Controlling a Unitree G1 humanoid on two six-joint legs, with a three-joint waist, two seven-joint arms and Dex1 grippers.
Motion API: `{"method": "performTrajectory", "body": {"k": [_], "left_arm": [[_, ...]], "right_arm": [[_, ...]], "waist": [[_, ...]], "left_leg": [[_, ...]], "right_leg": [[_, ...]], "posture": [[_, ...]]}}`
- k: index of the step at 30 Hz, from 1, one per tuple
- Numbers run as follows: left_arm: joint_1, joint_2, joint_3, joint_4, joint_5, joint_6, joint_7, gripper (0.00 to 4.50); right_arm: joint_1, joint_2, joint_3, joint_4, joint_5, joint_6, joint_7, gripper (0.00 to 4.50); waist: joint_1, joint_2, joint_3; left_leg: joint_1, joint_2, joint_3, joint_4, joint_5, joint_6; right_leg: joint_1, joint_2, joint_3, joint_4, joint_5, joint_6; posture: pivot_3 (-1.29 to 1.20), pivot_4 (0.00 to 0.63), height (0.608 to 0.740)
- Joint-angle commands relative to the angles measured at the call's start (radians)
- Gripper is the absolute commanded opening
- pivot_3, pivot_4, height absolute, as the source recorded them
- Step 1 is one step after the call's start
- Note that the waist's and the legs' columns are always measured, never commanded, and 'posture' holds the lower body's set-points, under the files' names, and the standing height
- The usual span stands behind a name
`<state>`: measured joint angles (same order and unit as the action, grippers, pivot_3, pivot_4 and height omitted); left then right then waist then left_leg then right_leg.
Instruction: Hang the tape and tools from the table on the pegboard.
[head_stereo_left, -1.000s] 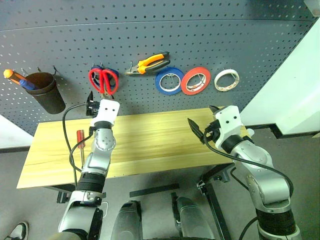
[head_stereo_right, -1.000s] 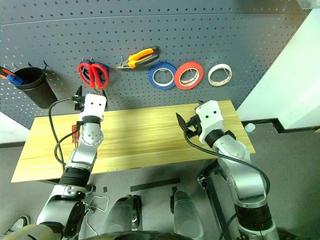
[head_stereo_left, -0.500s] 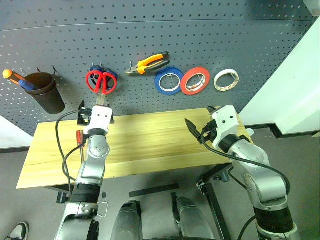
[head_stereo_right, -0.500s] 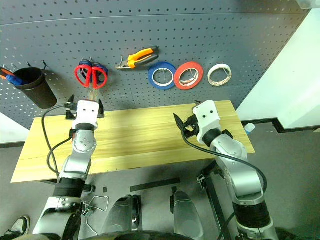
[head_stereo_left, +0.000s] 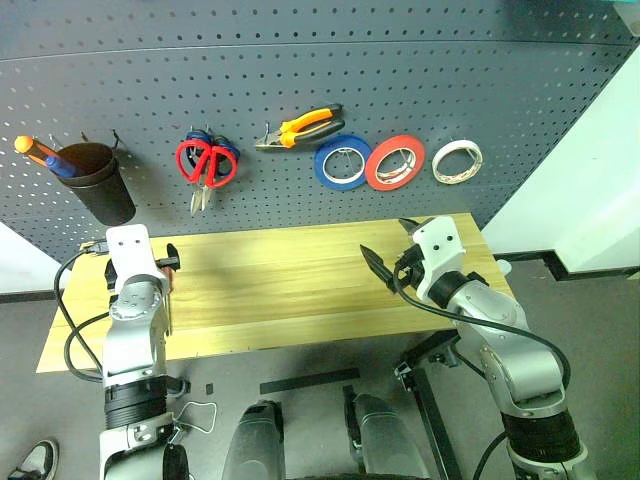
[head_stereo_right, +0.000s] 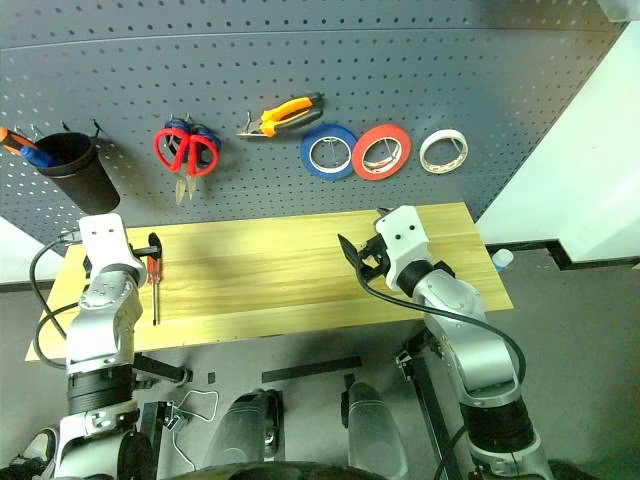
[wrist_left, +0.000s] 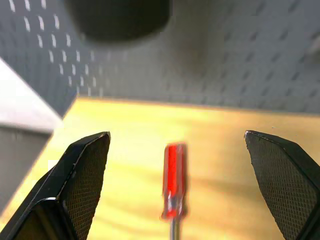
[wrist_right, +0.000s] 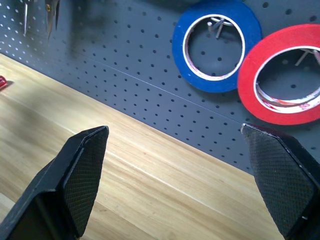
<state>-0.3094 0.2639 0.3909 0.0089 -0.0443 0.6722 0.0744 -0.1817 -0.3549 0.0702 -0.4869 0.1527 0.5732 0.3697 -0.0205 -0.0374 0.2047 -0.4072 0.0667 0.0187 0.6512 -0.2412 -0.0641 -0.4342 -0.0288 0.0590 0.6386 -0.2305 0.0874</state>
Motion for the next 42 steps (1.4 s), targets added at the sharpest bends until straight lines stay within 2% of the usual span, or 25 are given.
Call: {"method": "performTrajectory", "body": {"k": [1, 7, 11, 18, 27, 31, 35, 42], "left_arm": [[-0.027, 0.031, 0.024, 0.05, -0.035, 0.086, -0.02, 4.48], [-0.093, 0.11, 0.02, 0.176, -0.058, 0.165, -0.064, 4.48], [-0.137, 0.168, 0.013, 0.247, -0.064, 0.177, -0.095, 4.48], [-0.17, 0.212, 0.001, 0.309, -0.068, 0.202, -0.13, 4.48], [-0.199, 0.241, -0.024, 0.329, -0.073, 0.229, -0.157, 4.48], [-0.235, 0.251, -0.043, 0.365, -0.067, 0.212, -0.168, 4.48], [-0.263, 0.259, -0.049, 0.394, -0.071, 0.199, -0.175, 4.48], [-0.26, 0.249, -0.048, 0.392, -0.073, 0.198, -0.164, 4.48]], "right_arm": [[-0.001, -0.006, 0.002, -0.044, 0.008, 0.001, 0.007, 4.5], [0.031, -0.013, 0.001, -0.084, 0.015, 0.038, 0.013, 4.5], [0.073, -0.023, 0.002, -0.142, 0.032, 0.085, 0.017, 4.5], [0.127, -0.04, -0.008, -0.23, 0.061, 0.174, 0.02, 4.5], [0.23, -0.071, -0.036, -0.378, 0.12, 0.313, 0.01, 4.5], [0.261, -0.083, -0.052, -0.416, 0.139, 0.354, 0.006, 4.5], [0.263, -0.091, -0.068, -0.439, 0.16, 0.388, -0.001, 4.5], [0.279, -0.107, -0.071, -0.454, 0.181, 0.411, -0.008, 4.5]], "waist": [[0.003, 0.0, 0.0], [0.007, -0.001, 0.003], [0.006, 0.0, 0.022], [0.004, 0.001, 0.069], [-0.001, 0.002, 0.158], [-0.002, 0.001, 0.182], [-0.012, 0.002, 0.191], [-0.03, 0.004, 0.203]], "left_leg": [[0.0, 0.0, 0.0, 0.0, 0.0, 0.0], [0.0, 0.0, 0.0, 0.0, 0.0, 0.0], [0.0, 0.0, 0.0, 0.0, 0.0, 0.0], [-0.002, 0.0, 0.0, -0.001, 0.0, 0.0], [-0.004, 0.0, 0.0, -0.003, 0.0, 0.0], [-0.006, 0.0, 0.0, -0.003, 0.0, -0.001], [-0.02, 0.0, 0.0, -0.002, 0.001, -0.003], [-0.02, 0.0, 0.0, -0.004, 0.001, -0.003]], "right_leg": [[0.0, 0.0, 0.0, 0.0, 0.0, 0.0], [0.0, 0.0, 0.0, 0.0, -0.002, -0.003], [0.0, 0.0, 0.0, 0.0, -0.003, -0.005], [-0.004, -0.001, 0.0, 0.001, -0.004, -0.007], [-0.01, -0.001, 0.0, 0.009, -0.008, -0.005], [-0.013, -0.001, 0.0, 0.009, -0.008, -0.001], [-0.028, -0.001, 0.0, 0.011, -0.007, -0.001], [-0.028, -0.001, 0.001, 0.011, -0.008, 0.001]], "posture": [[0.02, 0.201, 0.721], [0.01, 0.243, 0.721], [0.0, 0.292, 0.721], [-0.03, 0.365, 0.721], [-0.09, 0.46, 0.721], [-0.1, 0.472, 0.721], [-0.11, 0.482, 0.721], [-0.12, 0.49, 0.721]]}}
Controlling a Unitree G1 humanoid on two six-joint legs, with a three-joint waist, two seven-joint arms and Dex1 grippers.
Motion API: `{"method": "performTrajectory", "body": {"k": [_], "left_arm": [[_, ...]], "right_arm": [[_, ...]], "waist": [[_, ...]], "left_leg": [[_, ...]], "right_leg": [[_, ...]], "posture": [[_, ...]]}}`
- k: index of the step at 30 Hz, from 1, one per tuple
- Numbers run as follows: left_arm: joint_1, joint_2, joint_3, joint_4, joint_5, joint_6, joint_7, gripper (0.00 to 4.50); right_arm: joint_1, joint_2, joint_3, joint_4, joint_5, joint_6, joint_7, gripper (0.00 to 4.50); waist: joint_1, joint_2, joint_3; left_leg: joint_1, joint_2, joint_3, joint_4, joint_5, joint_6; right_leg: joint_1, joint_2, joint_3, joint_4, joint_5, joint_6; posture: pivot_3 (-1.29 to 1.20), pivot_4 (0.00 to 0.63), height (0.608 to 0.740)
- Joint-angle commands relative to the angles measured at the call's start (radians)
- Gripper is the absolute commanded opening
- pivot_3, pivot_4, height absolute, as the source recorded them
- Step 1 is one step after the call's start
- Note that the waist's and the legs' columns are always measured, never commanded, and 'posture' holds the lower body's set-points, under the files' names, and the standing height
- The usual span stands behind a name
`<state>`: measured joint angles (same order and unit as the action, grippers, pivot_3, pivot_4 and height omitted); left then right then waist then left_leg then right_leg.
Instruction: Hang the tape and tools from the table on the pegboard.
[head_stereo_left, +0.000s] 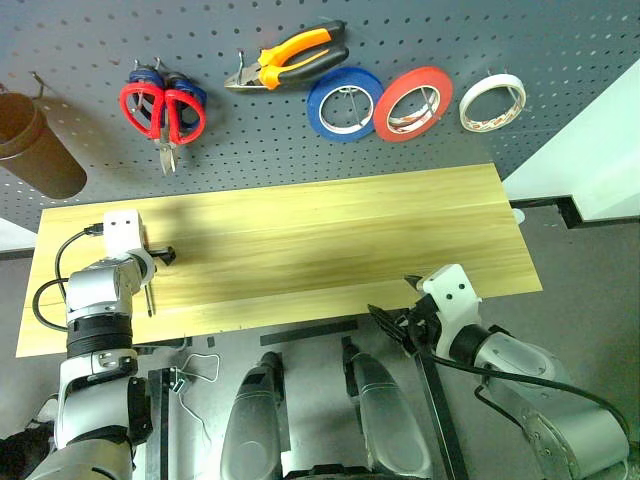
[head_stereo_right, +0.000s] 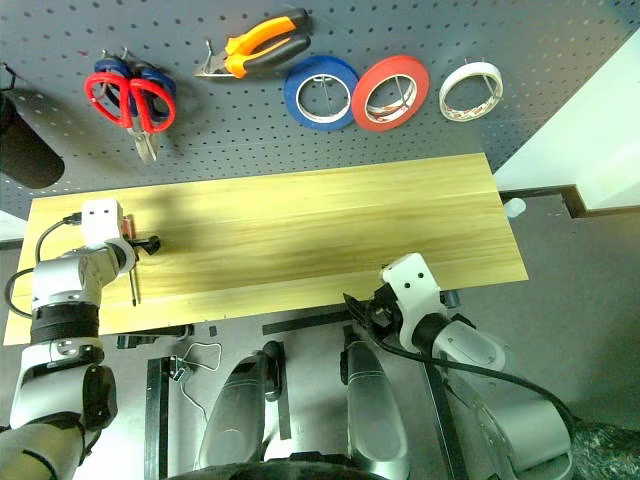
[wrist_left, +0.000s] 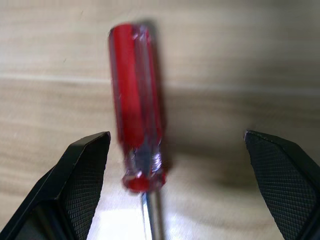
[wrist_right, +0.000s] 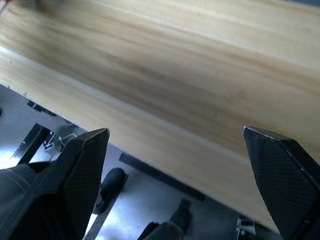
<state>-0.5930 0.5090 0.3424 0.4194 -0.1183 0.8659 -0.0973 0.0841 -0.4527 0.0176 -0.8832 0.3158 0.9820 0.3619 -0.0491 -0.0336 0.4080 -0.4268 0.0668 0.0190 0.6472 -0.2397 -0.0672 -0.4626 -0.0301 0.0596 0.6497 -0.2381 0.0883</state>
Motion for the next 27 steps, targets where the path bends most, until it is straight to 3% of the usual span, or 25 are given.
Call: {"method": "performTrajectory", "body": {"k": [1, 3, 6, 15, 16, 22, 27], "left_arm": [[0.034, 0.002, 0.008, -0.029, -0.001, 0.011, 0.014, 4.48], [0.053, -0.004, 0.024, -0.047, -0.006, 0.022, 0.027, 4.48], [0.08, -0.008, 0.033, -0.079, -0.012, 0.032, 0.034, 3.94], [0.11, -0.013, 0.058, -0.117, -0.03, 0.047, 0.055, 0.89], [0.109, -0.013, 0.057, -0.121, -0.032, 0.048, 0.054, 0.7], [0.097, -0.022, 0.04, -0.107, -0.035, 0.028, 0.052, 0.71], [0.122, -0.051, -0.04, -0.193, -0.024, 0.006, 0.023, 0.71]], "right_arm": [[0.013, -0.012, -0.019, -0.056, 0.019, 0.002, -0.001, 4.5], [0.009, -0.016, -0.019, -0.047, 0.019, -0.001, -0.003, 4.5], [-0.003, -0.019, -0.018, -0.034, 0.02, -0.006, -0.006, 4.5], [-0.046, -0.018, 0.001, 0.013, 0.01, -0.033, -0.009, 4.5], [-0.051, -0.017, 0.002, 0.018, 0.01, -0.035, -0.01, 4.5], [-0.064, -0.011, 0.018, 0.049, -0.003, -0.067, -0.023, 4.5], [-0.084, 0.006, 0.049, 0.106, -0.037, -0.131, -0.041, 4.5]], "waist": [[-0.002, 0.0, 0.0], [-0.007, 0.0, 0.0], [-0.015, 0.0, 0.0], [-0.02, 0.0, 0.0], [-0.02, 0.0, 0.0], [-0.02, 0.0, 0.0], [-0.017, -0.002, -0.002]], "left_leg": [[0.0, 0.0, 0.0, 0.0, 0.0, 0.0], [0.0, 0.0, 0.0, -0.001, 0.0, -0.001], [0.0, 0.0, 0.0, -0.001, 0.001, -0.002], [0.0, 0.0, 0.0, -0.002, 0.002, -0.005], [0.0, 0.0, 0.0, -0.002, 0.002, -0.005], [-0.001, 0.0, 0.0, -0.004, 0.002, -0.005], [-0.001, 0.0, 0.0, -0.004, 0.003, -0.006]], "right_leg": [[0.0, 0.0, 0.0, 0.0, 0.0, 0.0], [0.0, 0.0, 0.0, 0.0, -0.002, 0.003], [0.0, 0.0, 0.0, 0.0, -0.002, 0.003], [-0.001, 0.0, 0.0, 0.0, -0.002, 0.003], [-0.001, 0.0, 0.0, -0.001, -0.002, 0.003], [-0.002, 0.0, 0.0, -0.002, -0.002, 0.003], [-0.002, 0.0, 0.0, -0.002, -0.002, 0.003]], "posture": [[-0.12, 0.487, 0.721], [-0.12, 0.48, 0.721], [-0.12, 0.475, 0.721], [-0.1, 0.446, 0.721], [-0.1, 0.444, 0.721], [-0.09, 0.425, 0.721], [-0.05, 0.361, 0.721]]}}
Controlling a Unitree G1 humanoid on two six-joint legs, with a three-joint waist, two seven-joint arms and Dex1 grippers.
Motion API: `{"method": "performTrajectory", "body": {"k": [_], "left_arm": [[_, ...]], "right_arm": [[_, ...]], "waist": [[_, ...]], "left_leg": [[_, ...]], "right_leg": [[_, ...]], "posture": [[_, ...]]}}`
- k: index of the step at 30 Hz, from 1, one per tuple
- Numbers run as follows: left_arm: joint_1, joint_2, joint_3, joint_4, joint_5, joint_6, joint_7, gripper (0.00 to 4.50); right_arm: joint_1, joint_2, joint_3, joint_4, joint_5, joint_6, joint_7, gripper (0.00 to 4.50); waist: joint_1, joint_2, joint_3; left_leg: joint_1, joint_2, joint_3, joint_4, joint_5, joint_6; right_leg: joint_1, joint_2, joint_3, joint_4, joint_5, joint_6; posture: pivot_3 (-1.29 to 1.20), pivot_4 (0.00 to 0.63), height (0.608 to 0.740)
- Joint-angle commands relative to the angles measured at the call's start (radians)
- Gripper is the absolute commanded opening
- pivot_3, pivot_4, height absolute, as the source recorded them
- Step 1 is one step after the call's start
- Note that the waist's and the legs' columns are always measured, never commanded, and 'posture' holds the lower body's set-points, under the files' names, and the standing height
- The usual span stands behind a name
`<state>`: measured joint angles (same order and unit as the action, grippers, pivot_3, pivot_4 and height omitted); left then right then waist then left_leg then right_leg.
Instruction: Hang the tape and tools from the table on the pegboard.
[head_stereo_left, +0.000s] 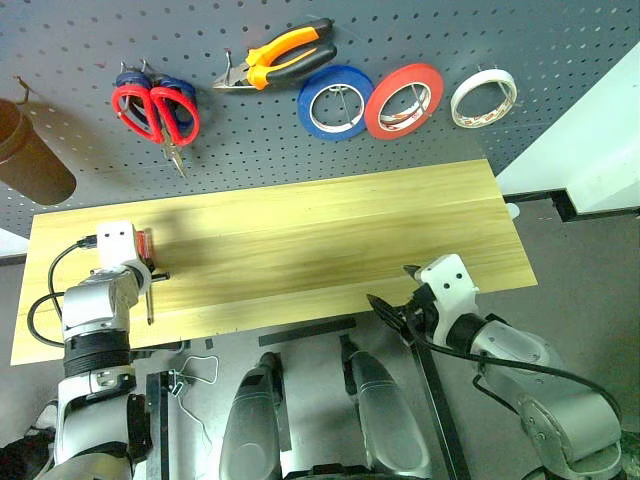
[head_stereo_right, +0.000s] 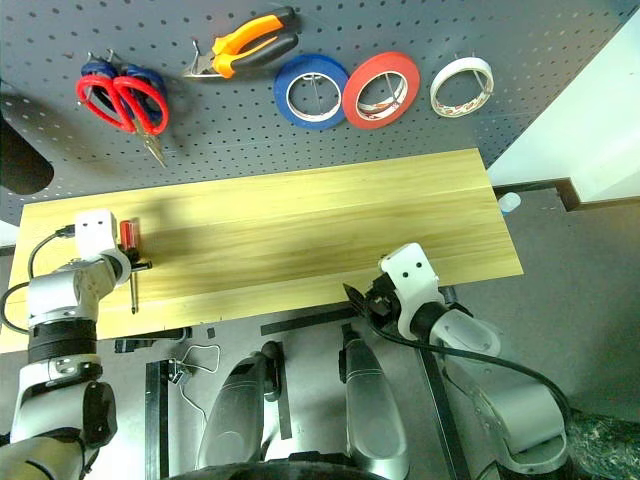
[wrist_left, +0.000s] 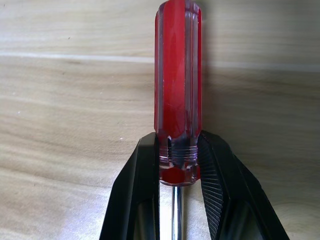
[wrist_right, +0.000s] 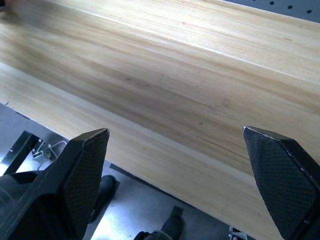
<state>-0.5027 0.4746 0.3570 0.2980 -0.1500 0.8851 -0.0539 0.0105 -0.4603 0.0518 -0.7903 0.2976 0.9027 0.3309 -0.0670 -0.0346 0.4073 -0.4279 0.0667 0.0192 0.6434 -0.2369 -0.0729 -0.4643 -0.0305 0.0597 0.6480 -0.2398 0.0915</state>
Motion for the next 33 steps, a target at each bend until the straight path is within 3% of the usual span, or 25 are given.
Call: {"method": "performTrajectory", "body": {"k": [1, 6, 10, 14, 19, 22, 24, 28, 30, 33], "left_arm": [[0.044, -0.027, -0.076, -0.116, 0.005, -0.006, -0.032, 0.71], [0.083, -0.087, -0.158, -0.265, 0.004, 0.0, -0.048, 0.71], [0.107, -0.12, -0.226, -0.403, 0.0, 0.034, -0.064, 0.71], [0.132, -0.136, -0.285, -0.448, 0.01, 0.026, -0.081, 0.71], [0.185, -0.087, -0.402, -0.526, 0.081, -0.052, -0.112, 0.71], [0.304, -0.052, -0.429, -0.576, 0.13, -0.102, -0.104, 0.71], [0.412, -0.017, -0.433, -0.567, 0.202, -0.215, -0.061, 0.71], [0.562, -0.085, -0.266, -0.515, 0.253, -0.665, 0.15, 0.71], [0.577, -0.091, -0.243, -0.488, 0.307, -0.843, 0.233, 0.71], [0.514, -0.099, -0.227, -0.468, 0.371, -0.937, 0.309, 0.71]], "right_arm": [[-0.028, 0.018, 0.016, 0.027, -0.023, -0.065, -0.014, 4.5], [-0.115, 0.045, 0.028, 0.153, -0.067, -0.173, -0.021, 4.5], [-0.164, 0.06, 0.021, 0.24, -0.1, -0.264, -0.02, 4.5], [-0.225, 0.075, 0.007, 0.354, -0.137, -0.371, -0.025, 4.5], [-0.267, 0.091, -0.004, 0.458, -0.17, -0.469, -0.03, 4.5], [-0.28, 0.092, -0.006, 0.495, -0.184, -0.513, -0.028, 4.5], [-0.283, 0.092, -0.015, 0.511, -0.19, -0.533, -0.031, 4.5], [-0.279, 0.091, -0.034, 0.53, -0.177, -0.563, -0.016, 4.5], [-0.267, 0.088, -0.031, 0.532, -0.145, -0.583, 0.038, 4.5], [-0.221, 0.065, -0.009, 0.481, -0.037, -0.587, 0.2, 4.5]], "waist": [[0.002, -0.003, -0.003], [0.007, -0.011, -0.025], [0.022, -0.015, -0.073], [0.029, -0.016, -0.136], [0.03, -0.017, -0.207], [0.024, -0.014, -0.234], [0.02, -0.013, -0.254], [0.042, -0.013, -0.28], [0.063, -0.014, -0.288], [0.091, -0.013, -0.294]], "left_leg": [[0.0, 0.0, 0.0, 0.0, 0.0, 0.0], [-0.003, 0.0, 0.0, 0.0, 0.001, -0.003], [-0.018, 0.0, -0.001, 0.002, 0.005, -0.009], [-0.018, -0.001, -0.001, 0.002, 0.005, -0.01], [-0.013, -0.001, -0.001, 0.002, 0.003, -0.006], [-0.008, 0.0, -0.001, 0.001, 0.003, -0.006], [0.0, 0.0, 0.0, -0.001, 0.002, -0.005], [0.007, 0.0, 0.001, -0.005, 0.001, -0.003], [0.007, 0.001, 0.001, -0.005, 0.002, -0.003], [0.015, 0.001, 0.001, -0.004, 0.001, -0.003]], "right_leg": [[0.0, 0.0, 0.0, 0.0, 0.0, 0.0], [-0.002, 0.0, -0.001, 0.0, 0.003, -0.004], [-0.014, 0.0, -0.002, 0.0, 0.006, -0.004], [-0.013, 0.0, -0.002, -0.003, 0.008, -0.004], [-0.007, 0.0, -0.003, -0.006, 0.009, -0.005], [0.0, 0.001, -0.003, -0.011, 0.011, -0.006], [0.008, 0.001, -0.002, -0.016, 0.012, -0.007], [0.013, 0.001, -0.001, -0.017, 0.012, -0.007], [0.013, 0.001, -0.001, -0.017, 0.012, -0.008], [0.023, 0.001, -0.002, -0.02, 0.01, -0.012]], "posture": [[-0.04, 0.348, 0.721], [0.0, 0.242, 0.721], [0.02, 0.171, 0.721], [0.05, 0.076, 0.721], [0.07, 0.033, 0.721], [0.07, 0.016, 0.721], [0.08, 0.008, 0.721], [0.09, 0.0, 0.721], [0.1, 0.0, 0.721], [0.11, 0.0, 0.721]]}}
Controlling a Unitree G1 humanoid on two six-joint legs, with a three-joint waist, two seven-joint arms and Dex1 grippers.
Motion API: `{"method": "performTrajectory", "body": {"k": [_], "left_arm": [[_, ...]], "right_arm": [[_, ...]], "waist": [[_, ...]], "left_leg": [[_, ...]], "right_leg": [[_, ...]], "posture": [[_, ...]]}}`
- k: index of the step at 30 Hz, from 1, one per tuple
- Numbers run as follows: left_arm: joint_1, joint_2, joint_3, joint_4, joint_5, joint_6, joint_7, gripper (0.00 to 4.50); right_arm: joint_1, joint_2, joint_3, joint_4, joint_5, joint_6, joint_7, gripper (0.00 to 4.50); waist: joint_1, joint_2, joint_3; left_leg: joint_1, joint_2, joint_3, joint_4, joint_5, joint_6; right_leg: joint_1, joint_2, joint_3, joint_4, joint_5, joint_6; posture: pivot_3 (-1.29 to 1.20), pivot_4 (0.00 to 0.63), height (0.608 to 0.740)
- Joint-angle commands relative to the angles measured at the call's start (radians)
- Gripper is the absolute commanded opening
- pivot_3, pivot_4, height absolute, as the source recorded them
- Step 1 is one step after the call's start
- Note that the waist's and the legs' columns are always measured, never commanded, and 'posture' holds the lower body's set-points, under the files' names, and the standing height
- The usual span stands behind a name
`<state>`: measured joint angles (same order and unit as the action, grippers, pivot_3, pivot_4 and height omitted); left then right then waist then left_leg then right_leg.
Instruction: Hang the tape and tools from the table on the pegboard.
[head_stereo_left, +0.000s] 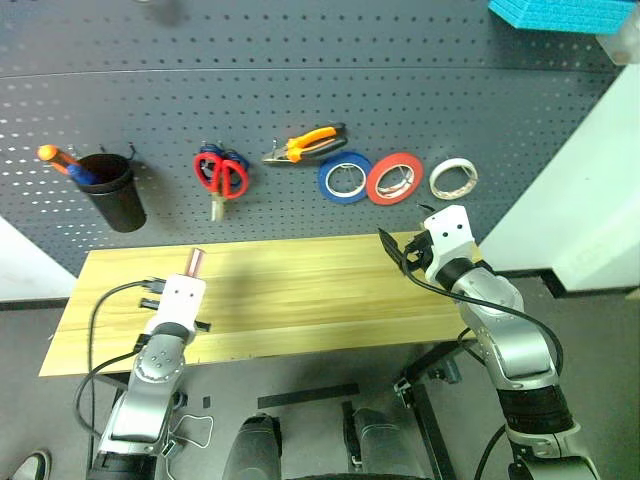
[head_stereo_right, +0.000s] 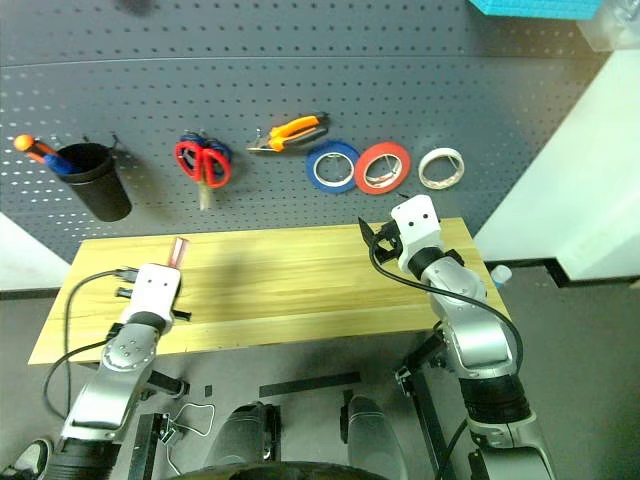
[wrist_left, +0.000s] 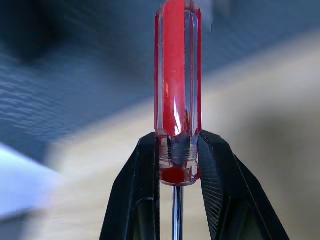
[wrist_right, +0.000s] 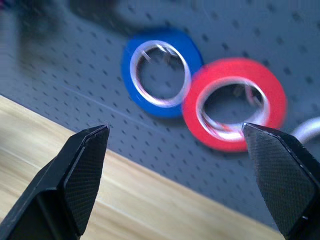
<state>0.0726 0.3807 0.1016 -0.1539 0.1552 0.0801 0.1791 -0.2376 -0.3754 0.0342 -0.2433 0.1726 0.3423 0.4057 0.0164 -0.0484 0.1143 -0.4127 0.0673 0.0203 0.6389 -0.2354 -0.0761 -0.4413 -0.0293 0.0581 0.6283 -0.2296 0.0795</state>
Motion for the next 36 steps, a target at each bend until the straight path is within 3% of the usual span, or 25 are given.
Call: {"method": "performTrajectory", "body": {"k": [1, 5, 10, 23, 36], "left_arm": [[-0.099, 0.001, 0.032, -0.008, 0.082, -0.163, 0.089, 0.71], [-0.205, 0.014, 0.05, 0.014, 0.113, -0.227, 0.102, 0.71], [-0.342, 0.04, 0.074, 0.03, 0.131, -0.268, 0.099, 0.71], [-0.667, 0.113, 0.139, 0.411, 0.084, -0.458, 0.137, 0.71], [-0.796, 0.116, 0.147, 0.64, 0.025, -0.54, 0.133, 0.71]], "right_arm": [[0.05, -0.034, 0.017, -0.096, 0.137, -0.019, 0.192, 4.5], [0.094, -0.063, 0.029, -0.154, 0.223, -0.012, 0.31, 4.5], [0.067, -0.048, 0.02, -0.154, 0.239, -0.004, 0.304, 4.5], [0.105, -0.09, 0.018, -0.205, 0.244, 0.039, 0.303, 4.5], [0.173, -0.185, -0.056, -0.378, 0.359, 0.214, 0.286, 4.5]], "waist": [[0.015, 0.002, -0.005], [0.023, 0.005, -0.022], [0.023, 0.007, -0.027], [0.025, 0.009, -0.038], [0.014, 0.01, -0.028]], "left_leg": [[0.004, 0.0, 0.0, 0.0, 0.0, 0.0], [0.006, 0.0, 0.0, 0.0, -0.001, 0.001], [0.008, 0.0, 0.0, 0.0, -0.001, 0.002], [0.01, 0.0, 0.0, 0.002, -0.001, 0.002], [0.015, 0.0, 0.0, 0.007, -0.002, 0.003]], "right_leg": [[0.005, 0.0, -0.001, -0.002, 0.0, 0.0], [0.011, 0.0, -0.001, -0.01, 0.002, 0.0], [0.013, 0.001, -0.002, -0.009, 0.002, 0.0], [0.015, 0.001, -0.001, -0.007, 0.004, 0.004], [0.017, 0.001, 0.0, 0.002, 0.0, 0.001]], "posture": [[0.11, 0.0, 0.721], [0.12, 0.0, 0.721], [0.12, 0.0, 0.721], [0.08, 0.0, 0.721], [-0.01, 0.113, 0.721]]}}
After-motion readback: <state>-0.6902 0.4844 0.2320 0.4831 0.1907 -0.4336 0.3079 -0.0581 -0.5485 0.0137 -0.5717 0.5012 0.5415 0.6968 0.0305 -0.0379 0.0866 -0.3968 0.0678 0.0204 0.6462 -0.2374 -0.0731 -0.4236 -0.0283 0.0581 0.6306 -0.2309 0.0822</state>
